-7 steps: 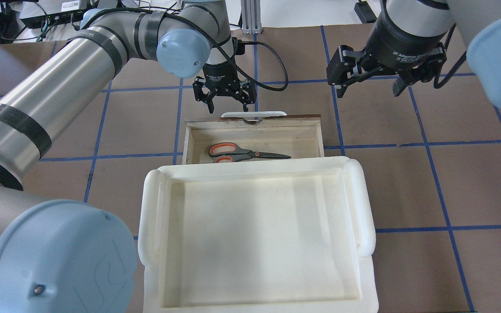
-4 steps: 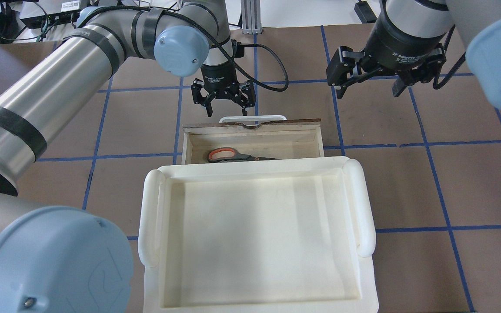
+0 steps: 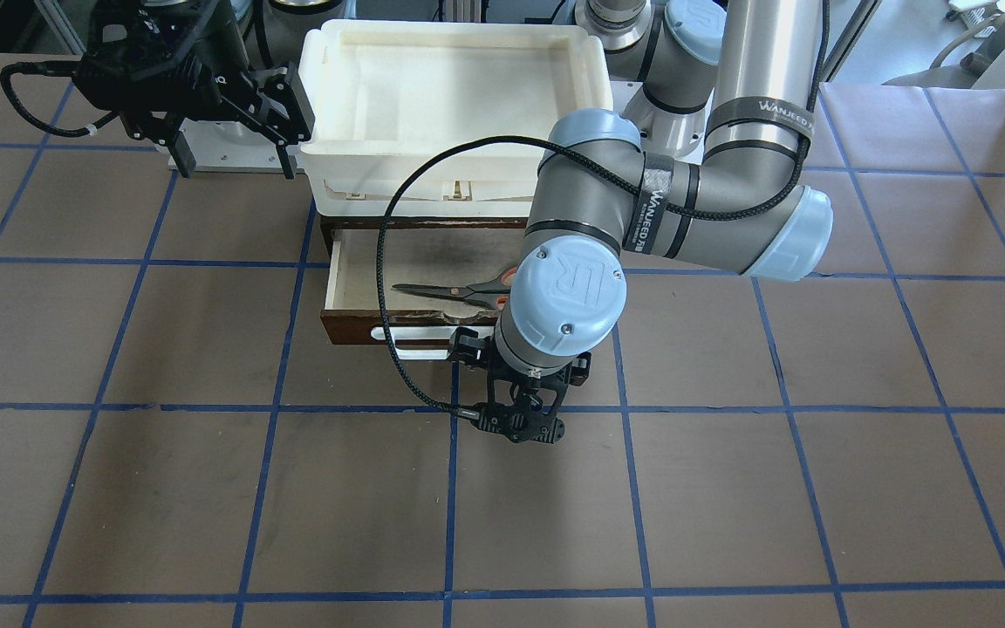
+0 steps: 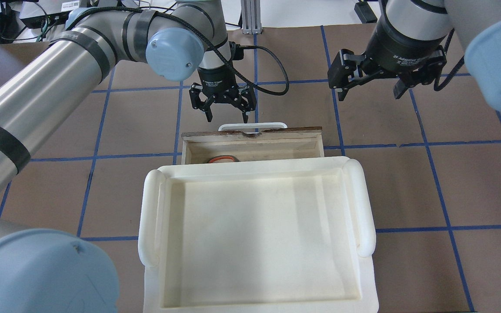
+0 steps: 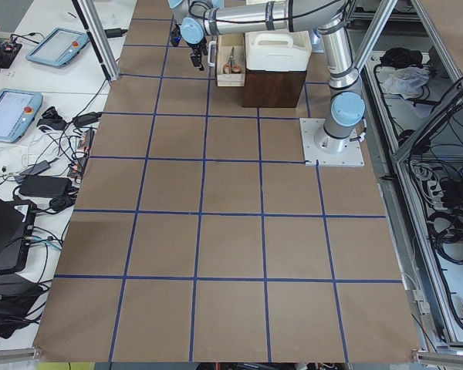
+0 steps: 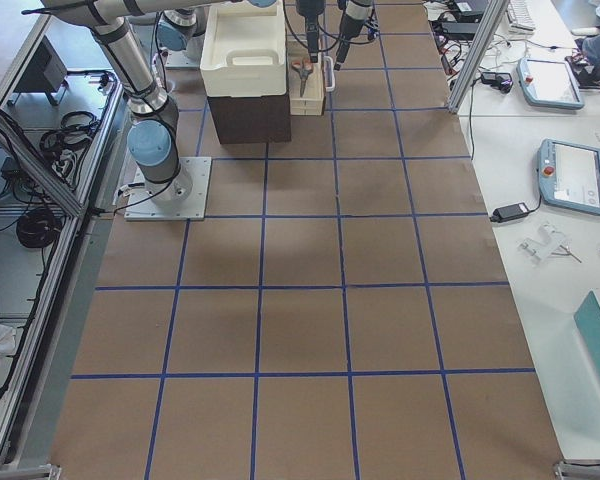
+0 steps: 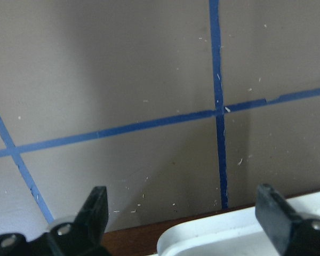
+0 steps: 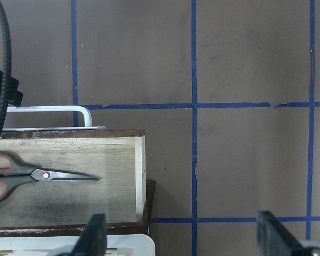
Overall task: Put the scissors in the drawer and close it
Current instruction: 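Lower the left gripper onto the drawer front near the white handle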
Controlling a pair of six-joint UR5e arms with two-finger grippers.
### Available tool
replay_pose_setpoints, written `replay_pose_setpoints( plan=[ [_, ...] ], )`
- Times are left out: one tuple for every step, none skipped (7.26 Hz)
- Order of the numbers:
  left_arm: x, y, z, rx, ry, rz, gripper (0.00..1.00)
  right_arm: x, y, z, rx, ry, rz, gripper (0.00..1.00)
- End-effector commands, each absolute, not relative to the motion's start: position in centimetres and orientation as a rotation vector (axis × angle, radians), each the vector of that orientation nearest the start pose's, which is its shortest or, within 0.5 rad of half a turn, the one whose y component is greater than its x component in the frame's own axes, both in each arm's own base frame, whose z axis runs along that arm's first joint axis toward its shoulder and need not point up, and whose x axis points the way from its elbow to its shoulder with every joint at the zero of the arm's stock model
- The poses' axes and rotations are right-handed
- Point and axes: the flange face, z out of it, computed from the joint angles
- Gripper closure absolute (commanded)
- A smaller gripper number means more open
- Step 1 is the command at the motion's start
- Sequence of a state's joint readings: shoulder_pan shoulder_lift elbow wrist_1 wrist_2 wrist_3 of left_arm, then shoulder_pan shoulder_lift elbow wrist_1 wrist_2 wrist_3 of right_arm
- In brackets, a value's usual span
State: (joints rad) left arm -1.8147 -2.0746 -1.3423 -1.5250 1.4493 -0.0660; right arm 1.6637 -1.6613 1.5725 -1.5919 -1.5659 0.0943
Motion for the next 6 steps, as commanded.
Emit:
replay_pose_setpoints(
  plan=[
    [-29.7,-59.2,31.1,0.261,3.188,0.410,0.00,17.6,-44.8,53.2,-0.003,3.124,-0.167,0.00],
    [-29.5,-58.7,31.6,0.258,3.187,0.417,0.00,17.6,-44.8,53.2,-0.003,3.124,-0.167,0.00],
    [-29.4,-58.3,32.0,0.257,3.183,0.426,0.00,17.5,-44.8,53.2,-0.003,3.126,-0.165,0.00],
    [-29.4,-58.2,32.1,0.257,3.185,0.425,0.00,17.5,-44.8,53.2,0.000,3.129,-0.165,0.00],
    [-29.3,-57.9,32.3,0.256,3.183,0.436,0.00,17.6,-44.7,53.1,-0.005,3.131,-0.163,0.00],
    [-29.2,-57.5,32.4,0.255,3.180,0.446,0.00,17.6,-44.8,53.1,-0.002,3.129,-0.161,0.00]
  ],
)
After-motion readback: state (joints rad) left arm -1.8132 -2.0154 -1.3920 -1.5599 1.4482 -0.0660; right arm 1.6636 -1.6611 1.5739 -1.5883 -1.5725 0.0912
